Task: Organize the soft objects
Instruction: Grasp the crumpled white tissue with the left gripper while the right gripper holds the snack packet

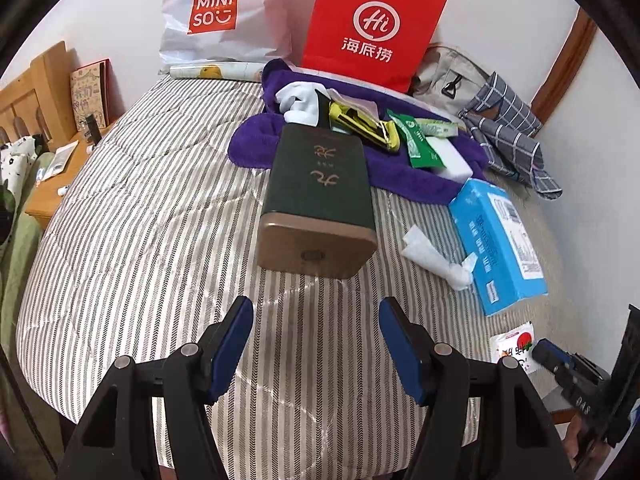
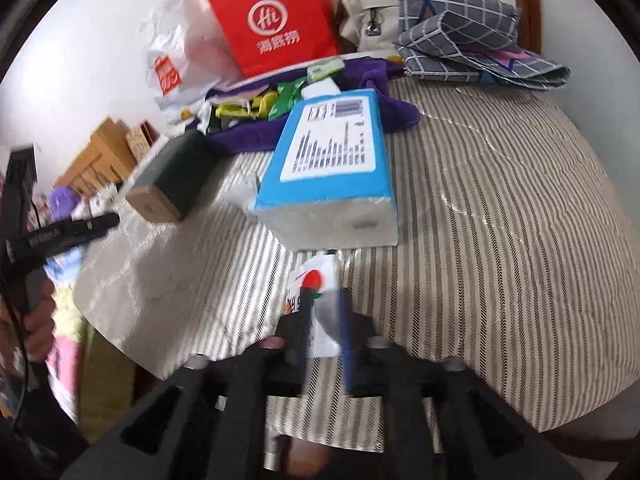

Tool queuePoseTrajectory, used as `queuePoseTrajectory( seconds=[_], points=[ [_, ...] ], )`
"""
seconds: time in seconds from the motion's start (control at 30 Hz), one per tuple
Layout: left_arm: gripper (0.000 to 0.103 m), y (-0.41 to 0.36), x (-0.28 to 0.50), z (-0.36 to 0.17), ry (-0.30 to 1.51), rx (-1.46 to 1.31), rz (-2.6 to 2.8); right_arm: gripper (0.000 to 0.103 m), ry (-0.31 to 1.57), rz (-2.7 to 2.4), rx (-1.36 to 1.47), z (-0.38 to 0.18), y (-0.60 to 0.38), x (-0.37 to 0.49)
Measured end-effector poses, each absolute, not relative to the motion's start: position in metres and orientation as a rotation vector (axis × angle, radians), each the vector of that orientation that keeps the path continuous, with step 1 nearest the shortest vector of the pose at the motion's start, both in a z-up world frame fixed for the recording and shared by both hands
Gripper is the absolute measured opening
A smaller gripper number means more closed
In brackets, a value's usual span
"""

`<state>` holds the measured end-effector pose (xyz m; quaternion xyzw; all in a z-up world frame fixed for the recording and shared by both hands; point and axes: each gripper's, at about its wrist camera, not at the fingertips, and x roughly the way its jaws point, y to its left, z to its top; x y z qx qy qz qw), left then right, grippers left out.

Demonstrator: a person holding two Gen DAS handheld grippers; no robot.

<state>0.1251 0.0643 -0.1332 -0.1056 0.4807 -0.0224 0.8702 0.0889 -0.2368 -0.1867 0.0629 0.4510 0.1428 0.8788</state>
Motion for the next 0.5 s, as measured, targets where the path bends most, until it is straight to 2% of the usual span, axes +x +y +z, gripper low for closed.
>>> queuePoseTrajectory(
  seconds=[0.03, 0.1, 0.37, 0.5],
  points=[
    [0.063, 0.063, 0.125, -0.134, 1.008, -0.217, -0.046, 0.054, 0.943, 0.291, 0.1, -0.19, -0.232, 0.088],
    [0.063, 0.059, 0.124, -0.135, 1.012, -0.21, -0.05, 0.069, 0.93, 0.274, 0.055, -0.196, -0.226, 0.086],
    [0.063, 0.04, 0.129, -0.144, 1.041, -0.165, -0.067, 0.073, 0.936, 0.247, -0.016, -0.227, -0.204, 0.093],
    [0.063, 0.031, 0.13, -0.148, 1.052, -0.146, -0.082, 0.069, 0.918, 0.194, -0.066, -0.23, -0.195, 0.088]
  ],
)
